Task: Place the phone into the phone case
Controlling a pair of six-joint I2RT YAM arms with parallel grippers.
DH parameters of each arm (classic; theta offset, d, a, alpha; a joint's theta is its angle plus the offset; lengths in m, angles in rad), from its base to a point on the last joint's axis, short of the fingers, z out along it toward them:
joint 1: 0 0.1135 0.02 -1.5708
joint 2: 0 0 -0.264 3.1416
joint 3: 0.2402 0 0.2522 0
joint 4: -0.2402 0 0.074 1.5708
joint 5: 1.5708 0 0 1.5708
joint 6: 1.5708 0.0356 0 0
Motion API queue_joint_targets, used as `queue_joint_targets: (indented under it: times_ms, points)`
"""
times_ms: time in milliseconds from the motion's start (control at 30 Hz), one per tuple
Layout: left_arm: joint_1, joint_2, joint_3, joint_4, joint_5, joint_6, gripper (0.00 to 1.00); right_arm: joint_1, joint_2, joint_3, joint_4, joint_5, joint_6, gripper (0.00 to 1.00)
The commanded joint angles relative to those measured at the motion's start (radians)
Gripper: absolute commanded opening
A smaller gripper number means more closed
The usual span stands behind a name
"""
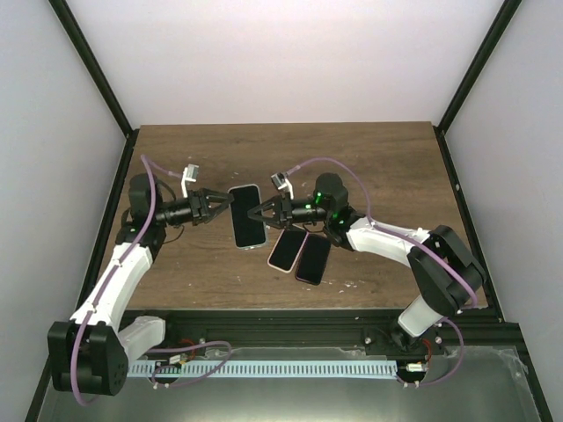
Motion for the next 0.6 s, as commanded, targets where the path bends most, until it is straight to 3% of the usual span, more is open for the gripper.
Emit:
queue_joint_targets:
  times_ms: [0, 200, 367, 567]
  points:
    - [-0.001, -0.037, -0.001, -0.007, 0.023, -0.019, 0.52, 0.004, -0.016, 0.044, 0.093, 0.064, 0.06, 0.09]
    - [0.0, -0.105, -0.098, 0.1, 0.056, -0.13, 0.57, -0.012, -0.006, 0.042, 0.158, 0.128, 0.125, 0.09]
    - [-0.002, -0.146, -0.143, 0.086, 0.064, -0.137, 0.55, -0.021, 0.012, 0.054, 0.203, 0.158, 0.169, 0.09]
    - [-0.01, -0.175, -0.206, 0.197, 0.075, -0.232, 0.53, -0.024, 0.025, 0.073, 0.189, 0.181, 0.168, 0.09]
